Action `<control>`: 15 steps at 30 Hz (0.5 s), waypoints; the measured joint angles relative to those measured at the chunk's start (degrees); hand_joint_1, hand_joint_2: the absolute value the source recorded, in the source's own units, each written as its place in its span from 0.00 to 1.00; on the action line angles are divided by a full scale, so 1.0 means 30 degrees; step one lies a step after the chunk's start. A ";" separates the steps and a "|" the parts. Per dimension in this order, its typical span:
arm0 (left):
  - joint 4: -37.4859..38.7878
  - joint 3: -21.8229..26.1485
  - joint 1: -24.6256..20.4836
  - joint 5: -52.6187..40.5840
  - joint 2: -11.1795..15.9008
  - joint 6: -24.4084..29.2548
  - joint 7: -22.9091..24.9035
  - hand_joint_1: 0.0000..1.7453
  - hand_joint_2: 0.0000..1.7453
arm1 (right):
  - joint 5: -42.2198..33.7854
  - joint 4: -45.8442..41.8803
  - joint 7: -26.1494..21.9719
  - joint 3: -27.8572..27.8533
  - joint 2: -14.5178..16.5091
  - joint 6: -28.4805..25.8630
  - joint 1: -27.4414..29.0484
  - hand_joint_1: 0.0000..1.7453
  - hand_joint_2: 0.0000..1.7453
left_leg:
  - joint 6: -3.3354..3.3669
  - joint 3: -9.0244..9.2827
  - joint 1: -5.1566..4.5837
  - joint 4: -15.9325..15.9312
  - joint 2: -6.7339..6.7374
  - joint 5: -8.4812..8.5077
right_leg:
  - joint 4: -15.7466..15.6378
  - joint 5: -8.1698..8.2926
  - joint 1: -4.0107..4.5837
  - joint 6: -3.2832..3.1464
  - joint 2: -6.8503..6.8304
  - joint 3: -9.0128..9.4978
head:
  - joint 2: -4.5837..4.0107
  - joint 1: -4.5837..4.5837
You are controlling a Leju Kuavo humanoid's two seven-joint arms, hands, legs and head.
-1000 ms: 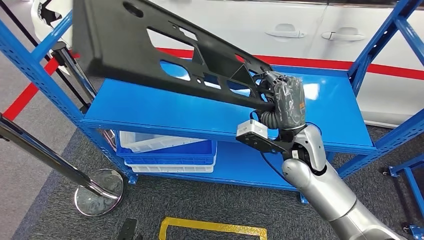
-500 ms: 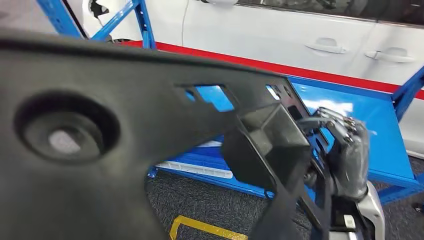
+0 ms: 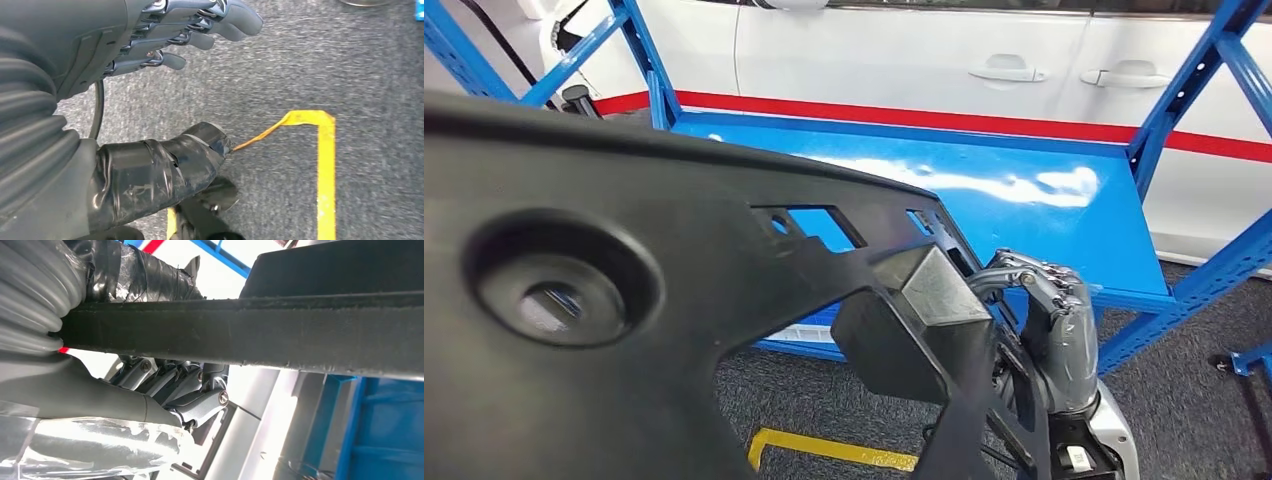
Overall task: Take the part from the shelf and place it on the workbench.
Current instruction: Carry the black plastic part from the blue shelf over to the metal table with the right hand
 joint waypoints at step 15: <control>0.0000 0.0000 -0.0069 0.0208 0.0097 -0.0228 0.0461 0.00 1.00 | -0.0923 0.0000 -0.0208 0.0000 0.0162 0.0304 0.0691 1.00 1.00 | 0.1398 0.2995 -0.0476 -0.5929 0.0238 0.3252 | 0.4311 -0.2651 0.0021 0.0928 -0.0017 -0.1782 | -0.0122 -0.1199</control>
